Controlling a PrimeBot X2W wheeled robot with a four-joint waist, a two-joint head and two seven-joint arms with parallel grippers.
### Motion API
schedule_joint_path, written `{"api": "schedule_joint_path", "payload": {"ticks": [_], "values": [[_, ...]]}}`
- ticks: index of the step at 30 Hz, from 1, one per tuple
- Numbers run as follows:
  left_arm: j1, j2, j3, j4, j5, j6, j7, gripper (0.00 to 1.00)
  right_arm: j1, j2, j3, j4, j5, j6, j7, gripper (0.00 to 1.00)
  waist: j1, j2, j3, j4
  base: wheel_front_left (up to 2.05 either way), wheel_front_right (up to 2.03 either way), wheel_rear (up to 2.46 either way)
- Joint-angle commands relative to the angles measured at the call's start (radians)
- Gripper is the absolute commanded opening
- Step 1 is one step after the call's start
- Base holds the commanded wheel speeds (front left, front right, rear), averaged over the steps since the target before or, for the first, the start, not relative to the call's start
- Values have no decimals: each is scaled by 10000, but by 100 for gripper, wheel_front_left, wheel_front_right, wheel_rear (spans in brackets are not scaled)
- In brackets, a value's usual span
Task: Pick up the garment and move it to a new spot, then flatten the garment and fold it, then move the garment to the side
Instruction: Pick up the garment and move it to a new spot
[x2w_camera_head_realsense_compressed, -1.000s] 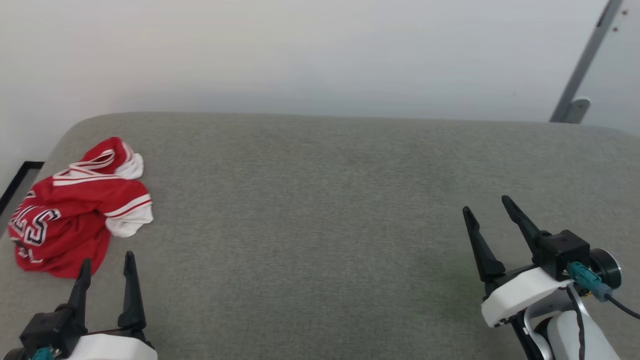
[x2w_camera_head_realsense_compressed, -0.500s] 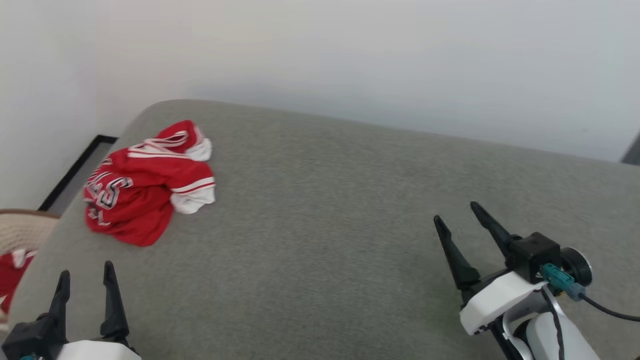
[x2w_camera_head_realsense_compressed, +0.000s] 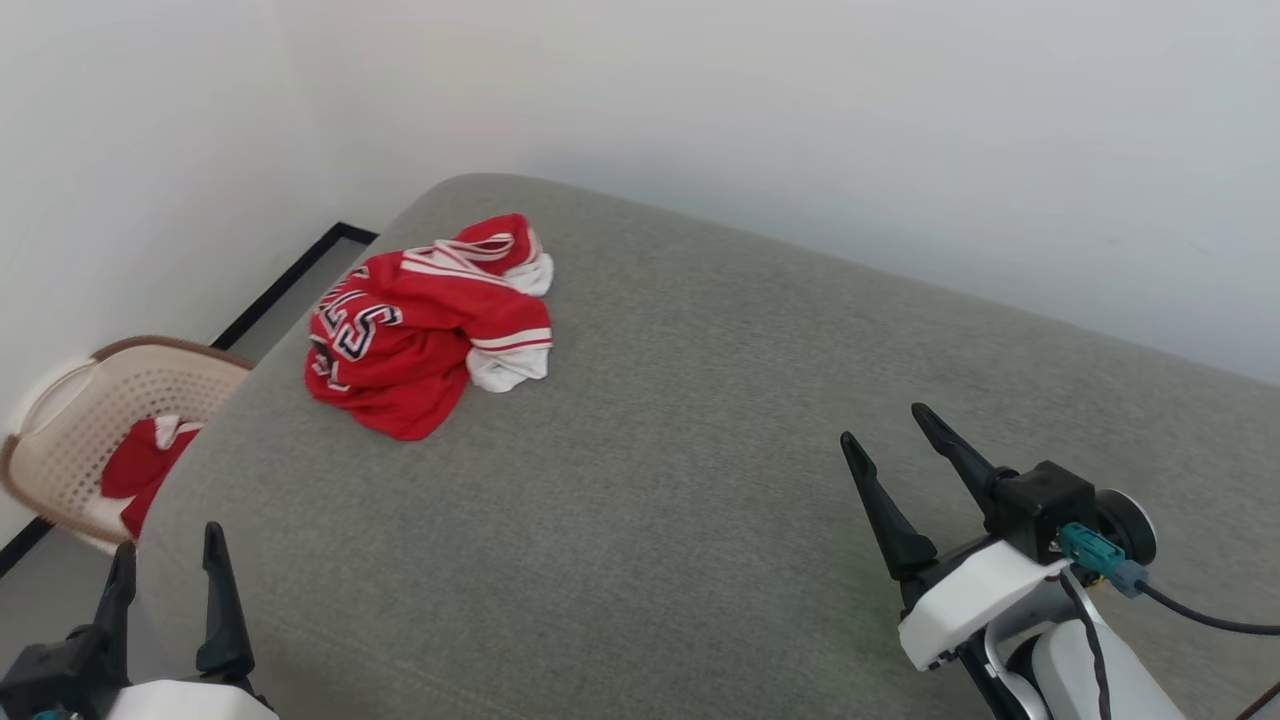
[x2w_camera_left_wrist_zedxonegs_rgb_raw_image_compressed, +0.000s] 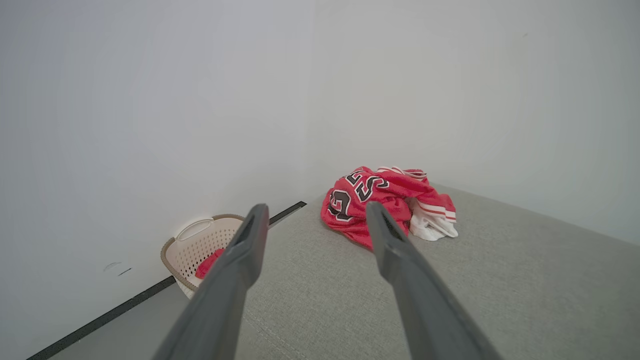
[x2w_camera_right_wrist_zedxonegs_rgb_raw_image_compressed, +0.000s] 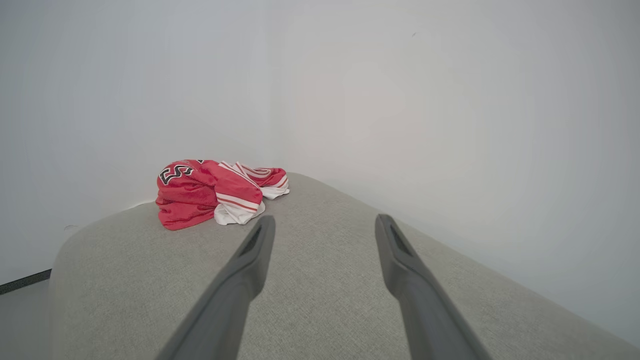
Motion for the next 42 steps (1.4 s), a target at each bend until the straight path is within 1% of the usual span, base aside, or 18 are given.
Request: {"api": "schedule_joint_path", "payload": {"ticks": [1,7,12,18,21,28,33,34,39,42], "values": [[56,-7,-15,-43,-89,35,25,100,-93,12,-31,-15,48,-7,-62,100,0,0,35,165,0,0,0],[-79,-58,24,41,-283,76,52,100,-152,0,-72,-56,-7,-7,-13,100,0,0,201,310,0,0,0],[-713,-53,-103,271,-398,9,142,100,-216,-92,-267,-183,-18,-7,79,100,0,0,451,322,0,0,0],[-2059,153,-271,956,-562,-256,177,100,-404,-238,-471,-555,-188,-7,328,100,0,0,1002,-69,0,0,0],[-2857,378,-282,1414,-631,-380,146,100,-583,-345,-492,-781,-240,-7,514,100,0,0,1406,-378,0,0,0],[-4887,886,-293,2949,-822,-669,24,100,-1072,-662,-649,-1479,-458,-7,983,100,0,0,2539,-1134,0,0,0],[-6394,1278,-330,4379,-959,-905,-44,100,-1471,-931,-777,-2062,-586,-7,1344,100,0,0,3505,-1602,0,0,0],[-6394,1278,-330,4379,-959,-905,-44,100,-1471,-931,-777,-2062,-586,-7,1344,100,0,0,3505,-1602,0,0,0],[-8001,1641,-405,6104,-1260,-1113,-146,100,-1844,-1210,-832,-2521,-656,-7,1599,100,0,0,4394,-1951,0,0,0],[-8851,1865,-510,7261,-1415,-1196,-29,100,-1979,-1287,-811,-2818,-724,-7,1753,100,0,0,4829,-2149,0,0,0]]}}
